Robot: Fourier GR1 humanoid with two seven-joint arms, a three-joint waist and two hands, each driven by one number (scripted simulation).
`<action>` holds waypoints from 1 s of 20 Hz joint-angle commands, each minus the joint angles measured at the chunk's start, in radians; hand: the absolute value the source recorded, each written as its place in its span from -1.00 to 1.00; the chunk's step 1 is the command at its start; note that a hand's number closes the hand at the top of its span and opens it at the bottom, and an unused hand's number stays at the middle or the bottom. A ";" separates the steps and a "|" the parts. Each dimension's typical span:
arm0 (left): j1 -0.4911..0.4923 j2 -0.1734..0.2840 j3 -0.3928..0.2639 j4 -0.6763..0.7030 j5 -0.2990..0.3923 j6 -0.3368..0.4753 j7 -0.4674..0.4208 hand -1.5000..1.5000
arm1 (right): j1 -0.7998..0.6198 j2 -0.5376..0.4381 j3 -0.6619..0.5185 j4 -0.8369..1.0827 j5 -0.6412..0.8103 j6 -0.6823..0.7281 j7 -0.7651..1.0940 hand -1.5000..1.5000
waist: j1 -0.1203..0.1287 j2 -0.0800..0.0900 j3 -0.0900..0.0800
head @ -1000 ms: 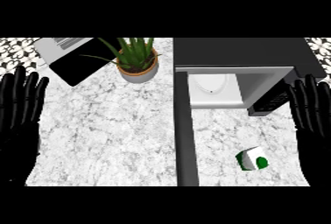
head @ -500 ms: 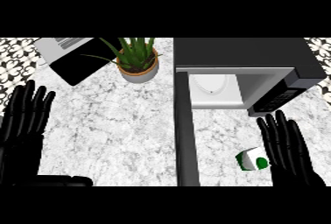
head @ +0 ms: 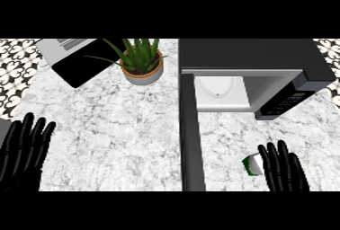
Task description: Pick up the milk, place it into the microwave and close the microwave
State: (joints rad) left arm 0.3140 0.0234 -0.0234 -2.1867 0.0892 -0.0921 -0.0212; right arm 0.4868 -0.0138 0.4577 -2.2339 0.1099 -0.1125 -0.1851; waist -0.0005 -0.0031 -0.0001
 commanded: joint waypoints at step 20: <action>0.315 -0.013 -0.095 -0.145 -0.038 -0.064 -0.128 -1.00 | -0.057 -0.008 -0.232 0.345 -0.042 -0.210 -0.251 -1.00 | 0.004 0.002 0.001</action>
State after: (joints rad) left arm 0.6002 0.0209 -0.0859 -2.2873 0.0742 -0.1587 -0.1669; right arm 0.4527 -0.0117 0.3070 -1.9781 0.1417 -0.3367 -0.3768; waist 0.0041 -0.0017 0.0000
